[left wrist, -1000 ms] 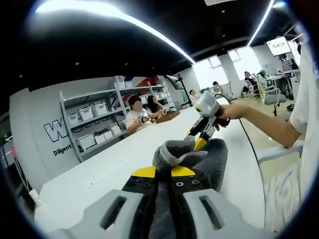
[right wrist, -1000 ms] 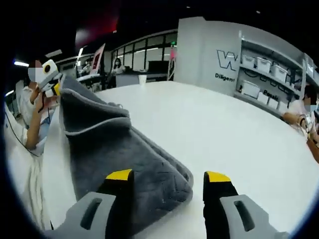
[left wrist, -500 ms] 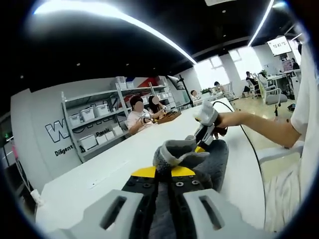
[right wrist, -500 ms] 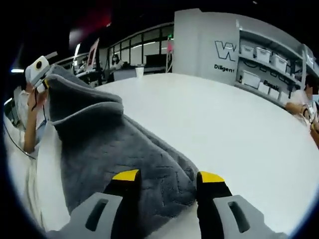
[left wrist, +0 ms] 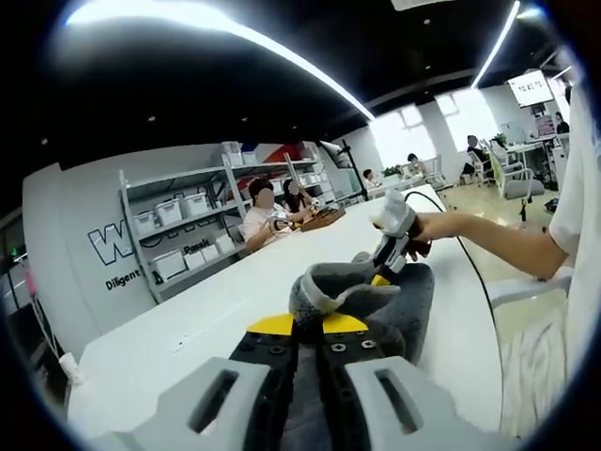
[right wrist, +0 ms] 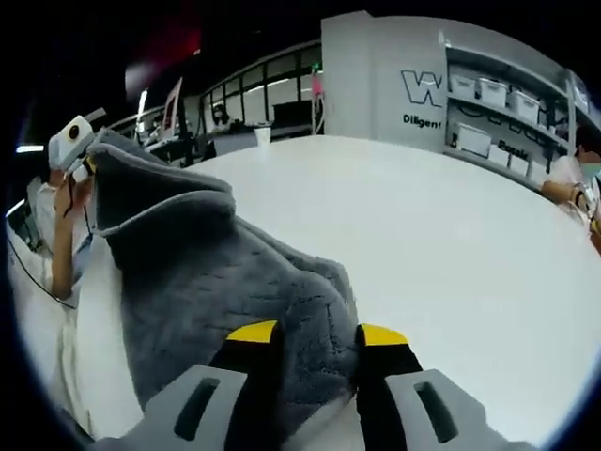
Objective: Open the folded towel by lifting each exposed corner and separating the folded layers until the towel lies flat within the target outline without major curled edges
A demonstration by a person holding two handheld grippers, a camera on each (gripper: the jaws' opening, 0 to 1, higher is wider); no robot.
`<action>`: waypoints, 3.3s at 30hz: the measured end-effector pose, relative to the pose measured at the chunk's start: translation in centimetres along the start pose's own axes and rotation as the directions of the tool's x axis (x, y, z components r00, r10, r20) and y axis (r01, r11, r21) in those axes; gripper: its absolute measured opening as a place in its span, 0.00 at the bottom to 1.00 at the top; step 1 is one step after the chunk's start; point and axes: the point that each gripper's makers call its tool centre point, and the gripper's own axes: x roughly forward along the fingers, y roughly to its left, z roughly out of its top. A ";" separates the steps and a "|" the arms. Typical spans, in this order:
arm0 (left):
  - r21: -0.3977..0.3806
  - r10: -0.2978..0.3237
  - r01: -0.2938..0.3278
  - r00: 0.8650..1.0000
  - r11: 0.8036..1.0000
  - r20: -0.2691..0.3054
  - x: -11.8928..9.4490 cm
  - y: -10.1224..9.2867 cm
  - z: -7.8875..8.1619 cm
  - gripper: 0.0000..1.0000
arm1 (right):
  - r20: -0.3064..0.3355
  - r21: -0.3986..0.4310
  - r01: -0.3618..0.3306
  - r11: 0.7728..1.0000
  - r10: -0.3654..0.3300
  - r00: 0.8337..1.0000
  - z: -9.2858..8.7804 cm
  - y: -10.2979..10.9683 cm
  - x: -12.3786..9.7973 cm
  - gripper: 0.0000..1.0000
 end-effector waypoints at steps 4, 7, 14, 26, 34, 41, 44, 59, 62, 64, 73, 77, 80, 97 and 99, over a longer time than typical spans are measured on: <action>0.005 -0.003 0.003 1.000 1.000 -0.002 0.0 -0.1 0.0 0.06 | -0.008 -0.018 -0.001 1.000 0.001 1.000 0.1 0.0 -0.1 0.18; 0.002 -0.003 0.003 1.000 1.000 -0.001 -0.1 0.1 -0.1 0.06 | -0.002 -0.043 -0.041 0.998 0.041 0.999 0.5 1.1 -0.4 0.08; 0.000 0.002 -0.002 1.000 1.000 0.000 -0.2 0.2 -0.1 0.06 | 0.002 -0.088 -0.026 0.996 0.026 1.000 1.1 1.3 -1.1 0.07; 0.003 0.026 -0.026 1.000 1.000 -0.001 -1.2 1.3 0.2 0.06 | 0.068 -0.088 -0.042 0.995 0.048 0.997 2.8 2.4 -3.3 0.06; -0.018 0.052 -0.052 0.999 0.998 0.002 -2.3 2.7 0.3 0.06 | 0.112 -0.131 -0.023 0.991 0.038 0.993 4.8 3.4 -4.9 0.07; -0.020 0.063 -0.063 0.998 0.998 0.000 -3.0 3.4 0.5 0.06 | 0.130 -0.105 -0.021 0.994 0.035 0.991 4.9 3.0 -5.6 0.06; -0.011 0.094 -0.094 0.995 0.996 0.042 -3.7 4.2 1.5 0.05 | 0.133 -0.102 -0.012 0.995 0.026 0.991 4.9 2.8 -5.9 0.06; -0.055 0.191 -0.188 0.979 0.981 0.068 -8.0 8.8 1.9 0.05 | 0.285 -0.077 -0.019 0.997 0.040 0.958 7.5 2.0 -8.2 0.06; -0.067 0.205 -0.201 0.976 0.977 0.068 -8.6 9.4 1.9 0.05 | 0.296 -0.046 -0.013 0.999 0.026 0.955 7.4 1.2 -8.4 0.06; -0.074 0.210 -0.205 0.975 0.976 0.072 -8.8 9.6 2.0 0.05 | 0.299 -0.044 -0.006 0.999 0.018 0.954 7.4 0.9 -8.6 0.06; -0.078 0.223 -0.217 0.972 0.973 0.076 -9.1 10.0 2.0 0.05 | 0.379 -0.013 0.014 1.000 -0.008 0.925 8.6 0.5 -10.7 0.06; -0.078 0.235 -0.229 0.969 0.970 0.079 -9.5 10.5 2.1 0.05 | 0.414 0.013 0.032 0.999 -0.034 0.910 9.0 -0.3 -11.6 0.06; -0.076 0.253 -0.247 0.965 0.966 0.076 -10.0 10.9 2.0 0.05 | 0.425 0.031 0.029 0.999 -0.040 0.904 8.9 -0.6 -12.0 0.06; -0.088 0.319 -0.311 0.944 0.946 0.088 -12.8 12.7 2.2 0.05 | 0.525 0.087 0.010 0.996 -0.054 0.849 10.1 -1.5 -14.1 0.06; -0.090 0.321 -0.314 0.943 0.945 0.090 -12.9 12.8 2.3 0.05 | 0.537 0.094 0.017 0.995 -0.065 0.841 10.1 -1.7 -14.6 0.06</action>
